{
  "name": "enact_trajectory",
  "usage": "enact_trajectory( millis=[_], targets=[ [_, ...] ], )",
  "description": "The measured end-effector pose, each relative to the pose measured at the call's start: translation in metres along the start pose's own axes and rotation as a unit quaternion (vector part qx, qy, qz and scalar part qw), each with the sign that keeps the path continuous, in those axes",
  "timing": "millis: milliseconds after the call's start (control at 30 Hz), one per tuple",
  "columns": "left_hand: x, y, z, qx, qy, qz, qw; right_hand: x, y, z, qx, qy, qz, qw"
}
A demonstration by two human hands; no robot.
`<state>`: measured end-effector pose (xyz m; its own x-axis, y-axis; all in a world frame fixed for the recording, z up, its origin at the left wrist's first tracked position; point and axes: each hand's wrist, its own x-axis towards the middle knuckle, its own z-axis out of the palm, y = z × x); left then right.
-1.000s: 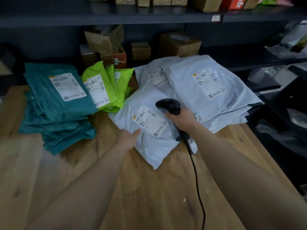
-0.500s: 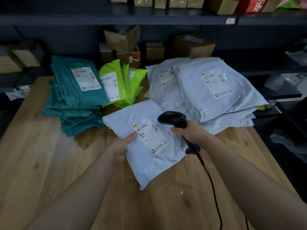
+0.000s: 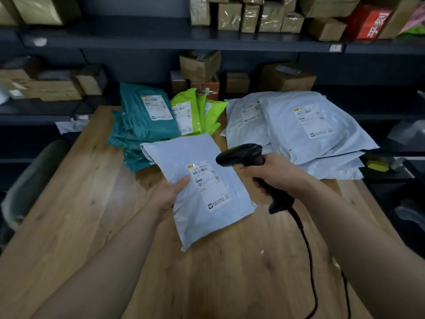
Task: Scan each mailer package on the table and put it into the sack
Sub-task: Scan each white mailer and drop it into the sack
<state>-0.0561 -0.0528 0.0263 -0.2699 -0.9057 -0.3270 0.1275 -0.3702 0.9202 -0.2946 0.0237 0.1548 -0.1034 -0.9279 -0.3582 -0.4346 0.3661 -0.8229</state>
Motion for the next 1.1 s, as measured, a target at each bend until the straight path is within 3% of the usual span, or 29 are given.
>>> enact_trajectory(
  millis=[467, 700, 1100],
  targets=[
    [-0.008, 0.012, -0.006, -0.002, -0.048, 0.003, 0.999, -0.015, -0.009, 0.002, 0.004, 0.018, 0.005, 1.0],
    [-0.022, 0.02, -0.015, -0.018, -0.037, 0.014, 0.999, 0.003, 0.008, 0.008, 0.156, 0.025, 0.0, 0.987],
    [-0.093, 0.075, -0.111, -0.035, 0.072, 0.045, 0.996, 0.044, -0.019, 0.118, 0.266, -0.131, 0.06, 0.953]
  ],
)
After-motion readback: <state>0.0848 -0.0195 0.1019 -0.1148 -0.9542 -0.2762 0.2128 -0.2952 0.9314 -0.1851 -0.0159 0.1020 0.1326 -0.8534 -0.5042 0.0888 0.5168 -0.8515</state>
